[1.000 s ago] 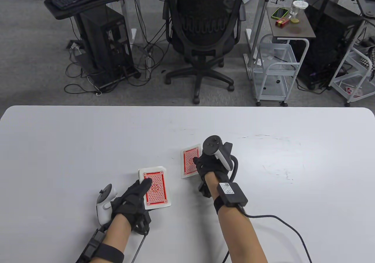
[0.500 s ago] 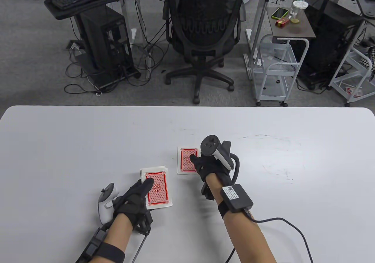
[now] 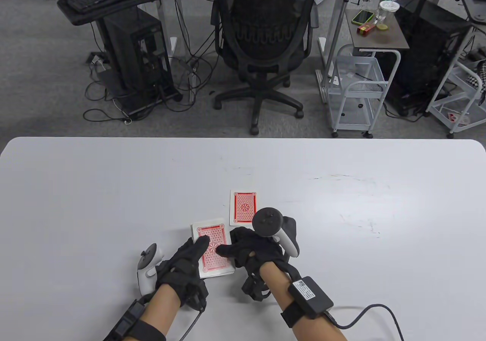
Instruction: Four-player card dealing with fan arrangement
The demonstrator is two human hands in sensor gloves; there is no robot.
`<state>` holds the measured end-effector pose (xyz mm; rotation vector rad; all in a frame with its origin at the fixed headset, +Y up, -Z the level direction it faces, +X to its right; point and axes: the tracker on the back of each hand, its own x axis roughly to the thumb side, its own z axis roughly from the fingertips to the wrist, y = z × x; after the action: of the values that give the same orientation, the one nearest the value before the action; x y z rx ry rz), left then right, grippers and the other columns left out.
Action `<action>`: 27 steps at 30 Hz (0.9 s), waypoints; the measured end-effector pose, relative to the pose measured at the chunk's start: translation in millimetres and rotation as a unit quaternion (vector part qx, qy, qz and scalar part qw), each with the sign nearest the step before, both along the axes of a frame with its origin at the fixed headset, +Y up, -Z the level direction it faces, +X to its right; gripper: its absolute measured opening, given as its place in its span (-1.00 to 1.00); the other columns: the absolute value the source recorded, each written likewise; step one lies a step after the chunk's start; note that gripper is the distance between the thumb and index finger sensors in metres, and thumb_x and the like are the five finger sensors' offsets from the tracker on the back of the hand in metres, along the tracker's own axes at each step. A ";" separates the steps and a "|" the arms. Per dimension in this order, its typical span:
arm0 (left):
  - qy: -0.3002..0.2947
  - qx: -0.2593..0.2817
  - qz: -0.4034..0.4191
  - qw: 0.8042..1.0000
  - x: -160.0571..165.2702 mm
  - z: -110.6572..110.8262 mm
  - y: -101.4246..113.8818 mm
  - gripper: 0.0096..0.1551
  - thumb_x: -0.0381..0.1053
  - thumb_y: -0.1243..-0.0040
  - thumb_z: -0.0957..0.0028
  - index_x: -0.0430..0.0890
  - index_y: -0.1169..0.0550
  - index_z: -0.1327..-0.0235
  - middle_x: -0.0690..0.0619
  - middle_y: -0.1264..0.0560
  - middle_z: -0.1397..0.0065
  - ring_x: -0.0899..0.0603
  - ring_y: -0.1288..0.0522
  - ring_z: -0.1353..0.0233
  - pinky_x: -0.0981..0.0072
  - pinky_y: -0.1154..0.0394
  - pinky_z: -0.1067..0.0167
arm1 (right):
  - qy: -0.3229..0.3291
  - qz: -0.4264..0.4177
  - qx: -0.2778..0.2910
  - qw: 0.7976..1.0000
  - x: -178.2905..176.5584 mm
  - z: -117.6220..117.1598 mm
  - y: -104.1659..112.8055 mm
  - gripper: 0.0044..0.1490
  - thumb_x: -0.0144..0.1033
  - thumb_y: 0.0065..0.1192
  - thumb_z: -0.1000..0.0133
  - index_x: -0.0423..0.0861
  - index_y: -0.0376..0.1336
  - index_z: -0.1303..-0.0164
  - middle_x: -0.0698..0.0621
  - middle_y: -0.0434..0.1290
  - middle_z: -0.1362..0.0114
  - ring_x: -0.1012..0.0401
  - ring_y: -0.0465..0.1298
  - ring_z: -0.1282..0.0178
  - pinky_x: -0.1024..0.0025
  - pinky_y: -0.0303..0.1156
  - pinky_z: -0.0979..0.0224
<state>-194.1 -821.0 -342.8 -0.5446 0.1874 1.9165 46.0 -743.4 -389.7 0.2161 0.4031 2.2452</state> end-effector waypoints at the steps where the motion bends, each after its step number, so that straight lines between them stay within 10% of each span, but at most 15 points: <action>1: -0.002 0.001 0.009 1.000 0.1 -1.0 0.1 -0.35 0.22 -0.27 -0.11 0.07 -0.34 -0.41 0.12 -0.51 -0.41 -0.17 -0.65 -0.30 0.03 -0.66 -0.12 | -0.008 -0.021 -0.002 1.000 3.8 -0.6 0.5 -0.22 -0.05 0.54 0.02 -0.24 0.33 -0.27 0.01 0.56 -0.03 0.17 0.74 0.20 -0.10 0.45 -0.23; 11: 0.008 0.012 -0.006 1.000 -11.1 -7.8 5.8 -0.39 0.20 -0.23 -0.16 0.06 -0.34 -0.41 0.12 -0.51 -0.41 -0.16 -0.66 -0.30 0.04 -0.67 -0.11 | -0.085 -0.106 -0.010 0.991 63.3 -17.0 12.8 -0.19 -0.13 0.49 -0.05 -0.29 0.24 -0.38 0.05 0.58 -0.05 0.19 0.73 0.23 -0.03 0.49 -0.17; 17: 0.017 0.010 -0.006 1.000 -17.6 -10.1 5.1 -0.39 0.21 -0.22 -0.17 0.06 -0.33 -0.42 0.12 -0.51 -0.42 -0.16 -0.65 -0.30 0.05 -0.66 -0.12 | -0.148 0.110 0.024 0.983 120.2 -33.2 19.2 -0.04 -0.17 0.48 -0.08 -0.31 0.08 -0.53 0.00 0.50 -0.13 0.24 0.64 0.34 -0.05 0.46 -0.14; 27: 0.025 0.015 -0.022 0.999 -22.9 -9.2 6.9 -0.38 0.21 -0.22 -0.17 0.05 -0.33 -0.42 0.12 -0.51 -0.42 -0.16 -0.65 -0.30 0.04 -0.67 -0.12 | -0.165 0.392 0.022 0.905 143.9 -40.5 -11.9 -0.04 0.05 0.42 -0.07 -0.22 0.12 -0.53 -0.02 0.49 -0.20 0.13 0.68 0.14 -0.12 0.41 -0.23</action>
<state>-217.0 -814.1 -351.9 -0.4689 0.2012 1.8893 189.9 -755.3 -430.1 -0.3771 0.2786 3.0094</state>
